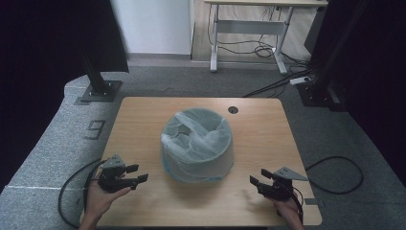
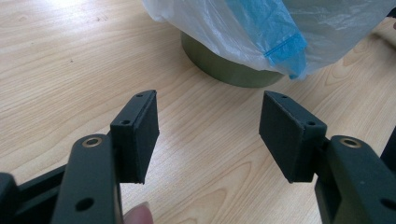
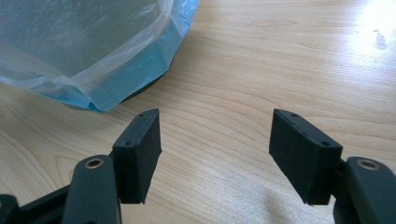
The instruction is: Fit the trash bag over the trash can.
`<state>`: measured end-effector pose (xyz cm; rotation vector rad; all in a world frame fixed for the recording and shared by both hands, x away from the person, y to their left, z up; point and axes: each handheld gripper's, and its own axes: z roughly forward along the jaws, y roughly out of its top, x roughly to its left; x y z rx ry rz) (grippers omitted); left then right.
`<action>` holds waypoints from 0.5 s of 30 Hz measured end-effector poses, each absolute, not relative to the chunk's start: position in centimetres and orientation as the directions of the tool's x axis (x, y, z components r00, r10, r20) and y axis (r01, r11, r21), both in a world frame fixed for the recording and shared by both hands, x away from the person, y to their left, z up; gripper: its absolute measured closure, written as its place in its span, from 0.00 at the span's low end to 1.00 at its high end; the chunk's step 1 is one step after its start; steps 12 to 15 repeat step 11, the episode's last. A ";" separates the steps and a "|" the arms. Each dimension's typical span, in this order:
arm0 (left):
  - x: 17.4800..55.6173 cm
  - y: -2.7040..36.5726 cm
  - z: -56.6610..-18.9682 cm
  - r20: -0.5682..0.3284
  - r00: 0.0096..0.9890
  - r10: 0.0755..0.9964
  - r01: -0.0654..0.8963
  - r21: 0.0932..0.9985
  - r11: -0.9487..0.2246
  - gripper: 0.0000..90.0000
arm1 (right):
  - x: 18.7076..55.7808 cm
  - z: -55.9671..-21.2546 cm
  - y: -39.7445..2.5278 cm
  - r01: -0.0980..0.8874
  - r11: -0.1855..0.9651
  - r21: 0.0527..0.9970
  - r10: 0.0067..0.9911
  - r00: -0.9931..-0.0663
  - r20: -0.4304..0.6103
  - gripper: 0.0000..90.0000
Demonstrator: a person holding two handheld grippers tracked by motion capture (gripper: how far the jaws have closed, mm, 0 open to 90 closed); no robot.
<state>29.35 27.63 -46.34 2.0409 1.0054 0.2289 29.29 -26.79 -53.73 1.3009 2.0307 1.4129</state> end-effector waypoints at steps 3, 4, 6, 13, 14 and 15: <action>29.4 27.7 -46.4 -0.188 0.663 0.725 0.577 0.745 -0.334 0.42 | 29.3 -53.7 -26.7 0.484 0.085 0.871 0.828 -0.521 0.208 0.37; 29.5 27.6 -46.4 -0.189 0.663 0.725 0.579 0.743 -0.336 0.42 | 29.3 -53.7 -26.7 0.483 0.086 0.871 0.827 -0.522 0.208 0.37; 29.5 27.4 -46.5 -0.190 0.662 0.725 0.583 0.738 -0.340 0.41 | 29.3 -53.8 -26.7 0.485 0.088 0.870 0.826 -0.524 0.209 0.37; 29.9 27.0 -46.7 -0.192 0.668 0.719 0.584 0.735 -0.346 0.41 | 29.3 -53.8 -26.6 0.487 0.090 0.869 0.826 -0.524 0.208 0.36; 29.9 27.0 -46.7 -0.192 0.668 0.719 0.584 0.735 -0.346 0.41 | 29.3 -53.8 -26.6 0.487 0.090 0.869 0.826 -0.524 0.208 0.36; 29.9 27.0 -46.7 -0.192 0.668 0.719 0.584 0.735 -0.346 0.41 | 29.3 -53.8 -26.6 0.487 0.090 0.869 0.826 -0.524 0.208 0.36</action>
